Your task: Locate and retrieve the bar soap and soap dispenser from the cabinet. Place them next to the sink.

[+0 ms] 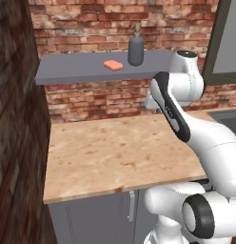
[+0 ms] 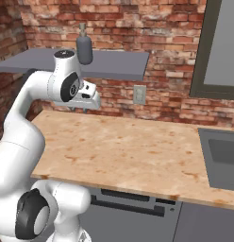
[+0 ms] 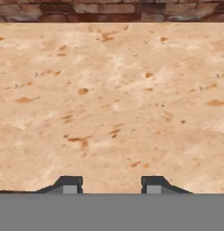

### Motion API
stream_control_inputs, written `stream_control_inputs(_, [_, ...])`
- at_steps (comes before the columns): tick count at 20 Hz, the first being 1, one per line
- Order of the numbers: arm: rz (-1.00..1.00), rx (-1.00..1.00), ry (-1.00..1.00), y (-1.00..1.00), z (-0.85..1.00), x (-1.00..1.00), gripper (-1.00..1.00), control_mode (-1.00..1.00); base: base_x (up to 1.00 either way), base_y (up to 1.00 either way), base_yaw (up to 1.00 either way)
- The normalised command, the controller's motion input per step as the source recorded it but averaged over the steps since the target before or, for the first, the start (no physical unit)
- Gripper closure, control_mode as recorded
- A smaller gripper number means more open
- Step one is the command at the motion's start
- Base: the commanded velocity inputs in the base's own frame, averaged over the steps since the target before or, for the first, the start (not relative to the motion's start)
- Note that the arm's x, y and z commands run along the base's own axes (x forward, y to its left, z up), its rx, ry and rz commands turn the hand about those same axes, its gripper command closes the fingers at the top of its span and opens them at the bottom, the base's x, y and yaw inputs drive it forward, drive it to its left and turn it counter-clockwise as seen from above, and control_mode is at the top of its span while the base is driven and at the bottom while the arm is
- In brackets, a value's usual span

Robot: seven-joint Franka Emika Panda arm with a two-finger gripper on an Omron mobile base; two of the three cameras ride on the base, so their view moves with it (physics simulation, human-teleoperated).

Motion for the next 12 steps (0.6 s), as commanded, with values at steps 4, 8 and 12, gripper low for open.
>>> stream_control_inputs(4, [0.0,0.03,-0.1,-0.02,0.02,-0.23,-1.0,-1.0,0.0,0.0,0.0])
stream_control_inputs(8, [0.0,0.04,-0.25,-0.03,0.27,-0.51,-1.0,-1.0,0.0,0.0,0.0])
stream_control_inputs(12, [0.0,0.01,-0.19,-0.01,0.58,-0.28,-1.0,-1.0,0.0,0.0,0.0])
